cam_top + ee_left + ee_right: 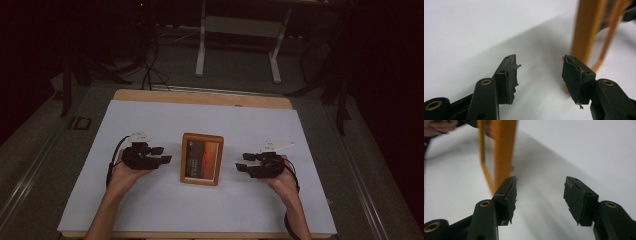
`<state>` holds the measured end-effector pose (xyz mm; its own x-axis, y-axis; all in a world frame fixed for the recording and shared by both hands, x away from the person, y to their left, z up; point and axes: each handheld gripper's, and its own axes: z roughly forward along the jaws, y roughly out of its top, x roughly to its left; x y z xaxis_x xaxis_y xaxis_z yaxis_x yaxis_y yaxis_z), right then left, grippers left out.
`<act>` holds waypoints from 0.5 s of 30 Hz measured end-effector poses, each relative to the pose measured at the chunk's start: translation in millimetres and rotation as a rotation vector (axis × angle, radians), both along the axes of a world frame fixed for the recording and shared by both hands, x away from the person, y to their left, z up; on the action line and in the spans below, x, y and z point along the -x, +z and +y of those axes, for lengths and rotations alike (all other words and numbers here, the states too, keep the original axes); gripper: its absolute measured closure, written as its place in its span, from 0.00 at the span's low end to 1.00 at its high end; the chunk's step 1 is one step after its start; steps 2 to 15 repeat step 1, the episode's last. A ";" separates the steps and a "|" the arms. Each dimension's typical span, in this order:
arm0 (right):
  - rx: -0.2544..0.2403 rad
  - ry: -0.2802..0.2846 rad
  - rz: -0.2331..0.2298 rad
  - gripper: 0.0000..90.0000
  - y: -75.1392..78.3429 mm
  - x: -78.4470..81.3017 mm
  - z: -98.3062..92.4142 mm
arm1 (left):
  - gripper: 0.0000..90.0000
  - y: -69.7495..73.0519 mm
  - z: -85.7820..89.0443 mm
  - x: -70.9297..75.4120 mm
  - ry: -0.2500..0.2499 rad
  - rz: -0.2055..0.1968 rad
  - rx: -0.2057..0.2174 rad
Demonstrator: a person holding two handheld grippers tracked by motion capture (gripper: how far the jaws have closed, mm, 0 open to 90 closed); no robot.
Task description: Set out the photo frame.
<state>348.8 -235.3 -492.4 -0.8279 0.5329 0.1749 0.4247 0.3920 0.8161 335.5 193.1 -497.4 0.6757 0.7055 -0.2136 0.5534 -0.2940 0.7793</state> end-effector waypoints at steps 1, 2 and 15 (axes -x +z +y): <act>0.011 -0.013 0.001 0.47 -1.3 -0.4 -1.6 | 0.51 -2.2 0.2 0.1 0.016 -0.002 -0.026; 0.011 -0.013 0.001 0.47 -1.3 -0.4 -1.6 | 0.51 -2.2 0.2 0.1 0.016 -0.002 -0.026; 0.011 -0.013 0.001 0.47 -1.3 -0.4 -1.6 | 0.51 -2.2 0.2 0.1 0.016 -0.002 -0.026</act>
